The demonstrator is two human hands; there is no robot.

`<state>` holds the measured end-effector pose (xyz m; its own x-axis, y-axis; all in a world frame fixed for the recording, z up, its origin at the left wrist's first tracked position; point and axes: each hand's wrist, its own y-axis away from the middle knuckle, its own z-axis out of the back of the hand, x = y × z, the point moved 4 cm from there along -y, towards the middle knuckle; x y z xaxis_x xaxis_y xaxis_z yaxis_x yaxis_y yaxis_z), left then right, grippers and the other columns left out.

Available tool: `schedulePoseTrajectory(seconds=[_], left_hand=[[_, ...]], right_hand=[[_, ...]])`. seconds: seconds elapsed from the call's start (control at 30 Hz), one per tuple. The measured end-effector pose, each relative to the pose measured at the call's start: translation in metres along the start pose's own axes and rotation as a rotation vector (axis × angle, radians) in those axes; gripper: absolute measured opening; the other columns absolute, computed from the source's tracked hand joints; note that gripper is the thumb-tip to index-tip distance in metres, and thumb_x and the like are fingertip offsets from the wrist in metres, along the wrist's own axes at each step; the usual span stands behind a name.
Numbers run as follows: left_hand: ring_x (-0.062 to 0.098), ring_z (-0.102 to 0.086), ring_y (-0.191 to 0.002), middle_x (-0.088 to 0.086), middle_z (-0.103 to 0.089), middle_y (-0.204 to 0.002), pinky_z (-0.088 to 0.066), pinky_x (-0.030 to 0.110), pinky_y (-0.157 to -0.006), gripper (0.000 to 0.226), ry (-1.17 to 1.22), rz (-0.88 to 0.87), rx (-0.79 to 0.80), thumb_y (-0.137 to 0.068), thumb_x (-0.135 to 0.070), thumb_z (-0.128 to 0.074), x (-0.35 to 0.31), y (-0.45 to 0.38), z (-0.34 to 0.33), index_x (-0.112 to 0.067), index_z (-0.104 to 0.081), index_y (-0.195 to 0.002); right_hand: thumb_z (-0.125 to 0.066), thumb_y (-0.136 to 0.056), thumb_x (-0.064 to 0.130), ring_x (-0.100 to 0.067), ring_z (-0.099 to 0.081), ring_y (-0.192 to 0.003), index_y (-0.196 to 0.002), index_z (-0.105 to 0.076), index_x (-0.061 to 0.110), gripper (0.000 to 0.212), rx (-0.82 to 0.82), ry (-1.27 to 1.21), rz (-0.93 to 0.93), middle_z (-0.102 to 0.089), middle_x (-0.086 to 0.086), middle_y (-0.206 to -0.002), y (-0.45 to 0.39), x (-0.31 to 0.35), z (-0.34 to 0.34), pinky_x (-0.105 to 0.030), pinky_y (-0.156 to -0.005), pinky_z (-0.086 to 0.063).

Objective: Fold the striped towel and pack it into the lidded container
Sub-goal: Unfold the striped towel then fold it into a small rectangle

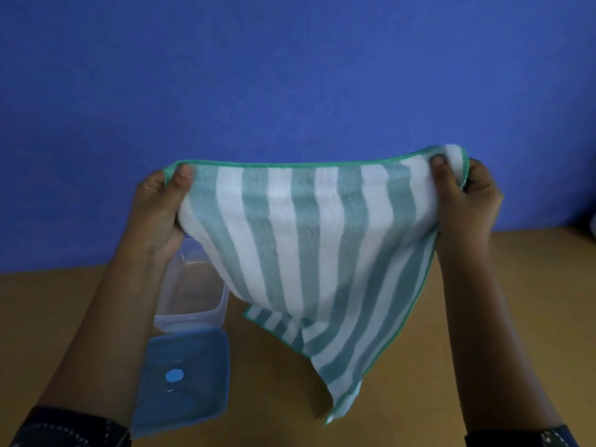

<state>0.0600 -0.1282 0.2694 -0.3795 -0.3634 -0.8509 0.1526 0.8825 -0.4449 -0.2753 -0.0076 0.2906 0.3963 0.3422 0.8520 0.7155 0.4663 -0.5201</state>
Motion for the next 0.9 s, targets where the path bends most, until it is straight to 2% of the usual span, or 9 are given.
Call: schedulePoseTrajectory(seconds=[0.07,0.13,0.23,0.33,0.43,0.5,0.6,0.77,0.9], left_hand=[[-0.002,-0.068,-0.077,-0.016,-0.075,-0.077,-0.056,0.019,-0.071,0.024,0.155,-0.013,0.092,-0.065,-0.048,-0.072,-0.009,-0.003,-0.003,-0.027,-0.075,-0.076],[-0.002,-0.068,-0.079,-0.017,-0.075,-0.079,-0.056,0.018,-0.072,0.018,0.189,0.004,0.102,-0.073,-0.043,-0.066,-0.005,-0.006,-0.001,-0.028,-0.075,-0.078],[-0.002,-0.064,-0.053,-0.014,-0.072,-0.057,-0.054,0.02,-0.057,0.025,-0.123,0.226,-0.081,-0.09,-0.021,-0.055,0.028,-0.019,0.005,-0.015,-0.068,-0.07],[-0.005,-0.055,-0.039,-0.015,-0.062,-0.04,-0.047,0.021,-0.051,0.025,-0.283,0.363,-0.247,-0.09,-0.019,-0.056,0.052,-0.025,0.002,-0.016,-0.057,-0.065],[-0.001,-0.056,-0.04,-0.011,-0.061,-0.039,-0.05,0.017,-0.044,0.03,-0.32,0.269,-0.312,-0.088,-0.02,-0.059,0.052,-0.023,-0.017,-0.016,-0.056,-0.058],[0.016,-0.056,-0.053,0.005,-0.061,-0.052,-0.054,0.031,-0.054,0.033,-0.36,0.194,-0.301,-0.088,-0.023,-0.059,0.049,-0.018,-0.037,-0.011,-0.056,-0.057],[0.021,-0.049,-0.067,0.018,-0.052,-0.066,-0.053,0.056,-0.068,0.045,-0.446,0.13,-0.263,-0.088,-0.029,-0.056,0.051,-0.004,-0.068,0.011,-0.056,-0.067],[0.019,-0.037,-0.05,0.009,-0.035,-0.046,-0.038,0.039,-0.053,0.048,-0.623,0.006,-0.204,-0.091,-0.029,-0.053,0.055,0.025,-0.108,-0.011,-0.037,-0.05],[0.035,-0.058,-0.061,0.022,-0.062,-0.062,-0.049,0.044,-0.061,0.036,-0.582,0.032,-0.173,-0.095,-0.024,-0.046,0.061,0.035,-0.117,0.001,-0.062,-0.075]], right_hand=[[-0.063,-0.086,0.031,-0.012,-0.06,-0.079,-0.082,-0.066,0.02,0.012,0.188,-0.309,-0.046,-0.067,0.0,-0.083,-0.003,0.004,0.001,-0.028,-0.071,-0.051],[-0.061,-0.087,0.033,-0.016,-0.066,-0.087,-0.09,-0.068,0.019,0.015,0.35,-0.47,-0.131,-0.072,-0.001,-0.091,-0.006,0.001,-0.005,-0.029,-0.074,-0.054],[-0.064,-0.086,0.025,0.0,-0.049,-0.055,-0.065,-0.057,0.018,0.023,0.262,0.062,-0.143,-0.055,0.004,-0.059,-0.013,-0.019,-0.02,-0.024,-0.053,-0.04],[-0.065,-0.085,0.023,-0.011,-0.045,-0.066,-0.075,-0.056,0.012,0.017,0.108,0.374,-0.169,-0.048,0.001,-0.064,-0.015,-0.034,-0.032,-0.026,-0.056,-0.028],[-0.064,-0.082,0.015,-0.005,-0.04,-0.054,-0.069,-0.039,0.025,0.03,-0.01,0.284,-0.101,-0.041,0.01,-0.061,-0.002,-0.025,-0.04,-0.013,-0.051,-0.031],[-0.064,-0.081,0.013,0.003,-0.043,-0.049,-0.064,-0.031,0.028,0.04,-0.004,0.251,-0.027,-0.036,0.012,-0.059,0.014,-0.014,-0.049,-0.004,-0.05,-0.031],[-0.065,-0.083,0.012,0.009,-0.044,-0.049,-0.066,-0.033,0.028,0.039,0.052,0.168,-0.012,-0.037,0.011,-0.058,0.038,-0.005,-0.064,-0.005,-0.051,-0.032],[-0.066,-0.083,0.015,0.012,-0.051,-0.058,-0.079,-0.048,0.021,0.02,0.226,0.046,-0.067,-0.051,0.015,-0.067,0.075,-0.005,-0.09,-0.002,-0.056,-0.036],[-0.066,-0.084,0.021,0.004,-0.06,-0.078,-0.079,-0.054,0.028,0.015,0.331,0.007,-0.134,-0.061,0.017,-0.076,0.089,-0.013,-0.098,-0.005,-0.069,-0.043]])
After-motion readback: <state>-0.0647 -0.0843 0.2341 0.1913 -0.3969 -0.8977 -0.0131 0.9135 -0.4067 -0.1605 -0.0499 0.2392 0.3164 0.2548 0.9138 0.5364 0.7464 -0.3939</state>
